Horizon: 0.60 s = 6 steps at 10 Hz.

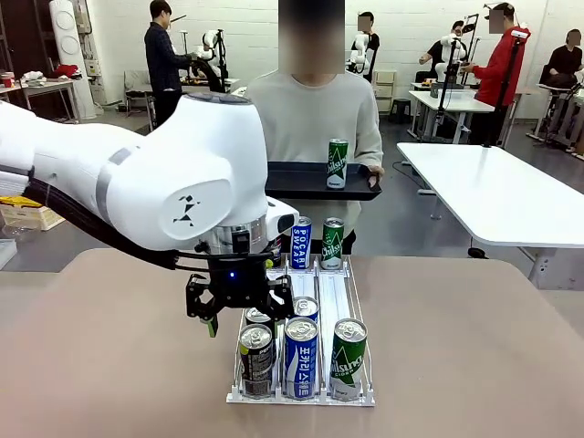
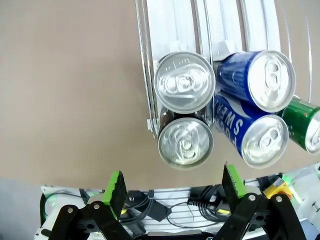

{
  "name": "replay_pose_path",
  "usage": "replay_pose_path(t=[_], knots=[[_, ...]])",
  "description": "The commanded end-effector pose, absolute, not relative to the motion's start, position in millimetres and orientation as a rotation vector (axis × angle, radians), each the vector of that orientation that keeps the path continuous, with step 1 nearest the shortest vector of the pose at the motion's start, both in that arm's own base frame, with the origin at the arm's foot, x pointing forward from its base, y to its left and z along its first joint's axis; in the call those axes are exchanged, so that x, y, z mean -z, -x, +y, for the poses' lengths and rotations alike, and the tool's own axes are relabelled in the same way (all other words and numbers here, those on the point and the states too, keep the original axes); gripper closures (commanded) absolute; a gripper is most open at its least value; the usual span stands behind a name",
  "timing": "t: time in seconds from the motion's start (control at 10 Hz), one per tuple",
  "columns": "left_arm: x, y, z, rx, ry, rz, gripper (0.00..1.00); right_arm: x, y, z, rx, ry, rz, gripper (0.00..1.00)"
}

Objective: Retrieve and hand over the desired beverage to the person.
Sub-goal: Pick up another can of the same type that the person held from the Automatic Can Dispenser.

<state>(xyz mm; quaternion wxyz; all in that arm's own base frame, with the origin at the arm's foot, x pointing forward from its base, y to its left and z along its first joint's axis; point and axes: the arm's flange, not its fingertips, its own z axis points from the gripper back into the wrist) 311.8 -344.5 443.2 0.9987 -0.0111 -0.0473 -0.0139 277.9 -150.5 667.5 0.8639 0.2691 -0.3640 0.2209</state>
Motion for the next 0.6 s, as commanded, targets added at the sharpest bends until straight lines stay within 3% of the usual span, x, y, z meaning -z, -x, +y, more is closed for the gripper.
replay_pose_path(t=[0.0,0.5], knots=[[-431.2,-317.5,-353.0,0.009,-0.004,-0.155,0.00,-668.3,-281.1,-151.9,-0.459,-0.561,-0.758,0.00],[-413.3,-322.2,-356.3,0.035,0.009,-0.157,0.00,-668.3,-281.1,-151.9,-0.459,-0.561,-0.758,0.00]])
